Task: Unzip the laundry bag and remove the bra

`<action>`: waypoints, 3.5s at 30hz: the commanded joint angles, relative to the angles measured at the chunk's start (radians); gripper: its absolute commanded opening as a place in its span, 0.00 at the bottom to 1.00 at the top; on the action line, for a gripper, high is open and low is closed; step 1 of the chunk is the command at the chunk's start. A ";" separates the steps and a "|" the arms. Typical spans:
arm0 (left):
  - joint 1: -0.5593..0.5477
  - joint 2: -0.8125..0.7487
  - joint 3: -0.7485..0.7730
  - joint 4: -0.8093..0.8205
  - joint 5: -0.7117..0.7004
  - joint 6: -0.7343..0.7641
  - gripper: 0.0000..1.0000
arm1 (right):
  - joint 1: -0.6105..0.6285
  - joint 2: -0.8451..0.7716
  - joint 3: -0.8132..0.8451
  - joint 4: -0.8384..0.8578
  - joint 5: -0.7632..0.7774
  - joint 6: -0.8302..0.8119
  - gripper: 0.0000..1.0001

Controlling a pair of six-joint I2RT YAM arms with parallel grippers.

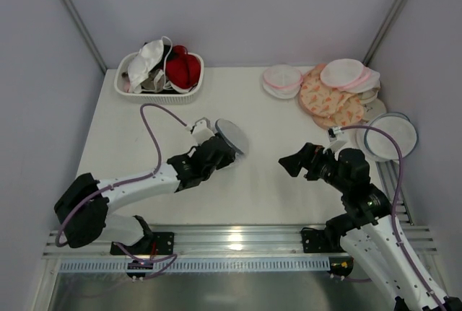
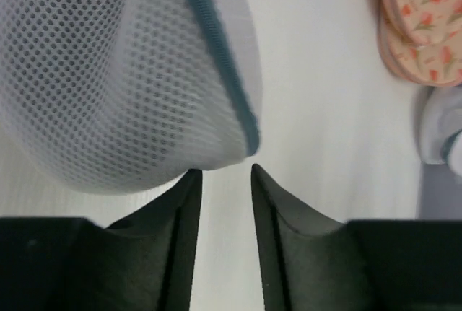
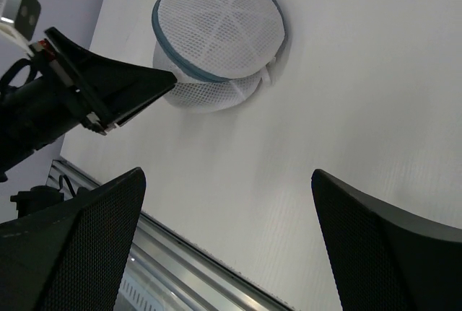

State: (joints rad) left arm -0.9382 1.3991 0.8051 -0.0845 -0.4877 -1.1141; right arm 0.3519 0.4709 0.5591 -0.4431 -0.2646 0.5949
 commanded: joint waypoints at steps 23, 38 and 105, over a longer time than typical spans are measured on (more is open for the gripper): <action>0.099 0.238 0.217 -0.181 -0.091 -0.044 0.22 | 0.006 0.035 -0.004 0.018 -0.015 -0.018 0.99; 0.160 -0.009 0.042 0.239 0.535 0.133 0.00 | 0.004 0.014 -0.011 -0.034 0.096 -0.018 1.00; 0.326 -0.324 -0.061 0.039 0.705 0.166 0.78 | 0.004 -0.021 -0.282 0.538 0.063 0.480 0.04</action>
State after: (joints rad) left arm -0.6106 1.1400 0.6704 0.3489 0.4316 -1.1568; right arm 0.3481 0.4919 0.1967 0.3985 -0.3397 1.1549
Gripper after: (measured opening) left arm 0.777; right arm 0.074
